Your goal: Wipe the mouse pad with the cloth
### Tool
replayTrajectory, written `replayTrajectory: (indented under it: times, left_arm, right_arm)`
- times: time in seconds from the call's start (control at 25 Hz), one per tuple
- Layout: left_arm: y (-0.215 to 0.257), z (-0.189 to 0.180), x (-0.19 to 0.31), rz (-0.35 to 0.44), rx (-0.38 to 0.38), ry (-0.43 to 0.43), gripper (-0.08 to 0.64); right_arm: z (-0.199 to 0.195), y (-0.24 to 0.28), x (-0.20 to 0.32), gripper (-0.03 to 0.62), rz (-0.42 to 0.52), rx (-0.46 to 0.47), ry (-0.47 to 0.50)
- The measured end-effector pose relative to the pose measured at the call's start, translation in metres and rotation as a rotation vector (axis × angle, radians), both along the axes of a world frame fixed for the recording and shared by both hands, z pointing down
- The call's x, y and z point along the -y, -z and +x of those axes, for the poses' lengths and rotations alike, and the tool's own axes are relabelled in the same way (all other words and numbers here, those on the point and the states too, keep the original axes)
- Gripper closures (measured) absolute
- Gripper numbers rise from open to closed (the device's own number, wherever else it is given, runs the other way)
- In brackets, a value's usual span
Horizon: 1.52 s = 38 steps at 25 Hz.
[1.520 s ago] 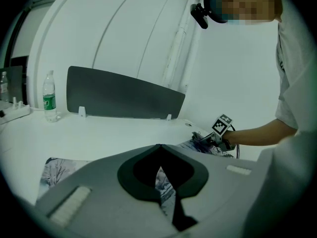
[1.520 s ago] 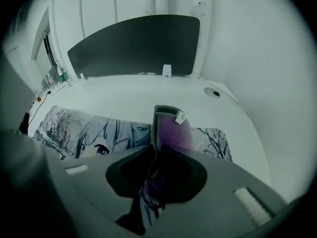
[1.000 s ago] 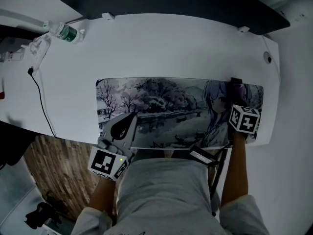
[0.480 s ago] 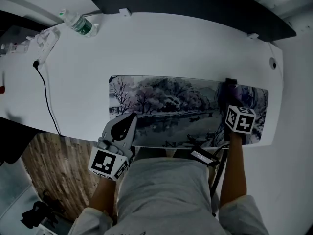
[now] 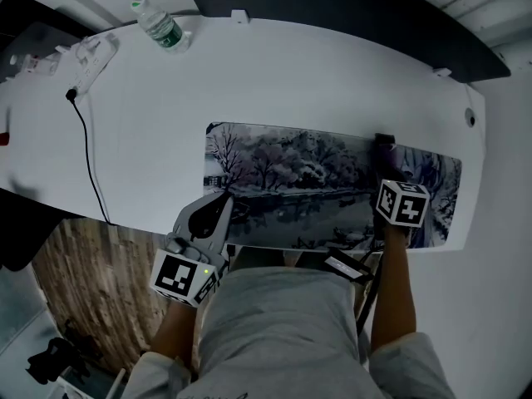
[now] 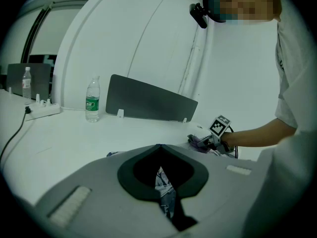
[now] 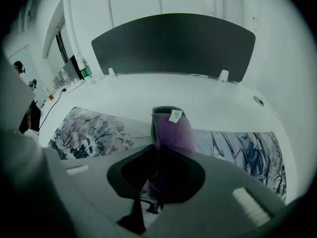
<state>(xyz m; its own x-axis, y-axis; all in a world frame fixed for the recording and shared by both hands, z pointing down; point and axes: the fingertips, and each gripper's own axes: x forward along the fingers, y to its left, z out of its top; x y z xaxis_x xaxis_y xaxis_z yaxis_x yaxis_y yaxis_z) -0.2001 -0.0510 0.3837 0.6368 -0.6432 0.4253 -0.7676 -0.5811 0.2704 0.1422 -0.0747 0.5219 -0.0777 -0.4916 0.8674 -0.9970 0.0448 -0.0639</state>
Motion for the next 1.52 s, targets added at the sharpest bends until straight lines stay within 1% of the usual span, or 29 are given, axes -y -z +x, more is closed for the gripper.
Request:
replayTrajectory:
  times: [0.16,0.4,0.56,0.76,1.08,1.2,1.52]
  left_arm:
    - [-0.002,-0.015,-0.001,0.0,-0.004,0.017,0.541]
    - [-0.004,-0.033,-0.002,-0.003,-0.013,0.052,0.541]
    - [-0.005,-0.048,-0.003,-0.008,-0.019,0.08,0.541]
    - [-0.01,-0.067,-0.003,-0.017,-0.018,0.115,0.541]
    - [-0.019,-0.093,-0.005,-0.036,-0.01,0.172,0.541]
    - [-0.022,-0.101,-0.008,-0.044,-0.006,0.194,0.541]
    - [-0.026,-0.123,-0.017,-0.059,0.006,0.244,0.541]
  right_arm:
    - [-0.032,0.001,0.005,0.545,0.007,0.022,0.029]
    - [-0.085,0.001,0.011,0.546,0.003,0.12,0.067]
    - [-0.12,0.002,0.016,0.546,-0.008,0.154,0.119]
    - [-0.162,0.003,0.023,0.548,-0.022,0.224,0.171]
    - [-0.233,0.006,0.032,0.551,-0.029,0.295,0.296]
    - [-0.254,0.006,0.035,0.551,-0.029,0.33,0.321]
    - [-0.3,0.006,0.04,0.552,-0.034,0.381,0.394]
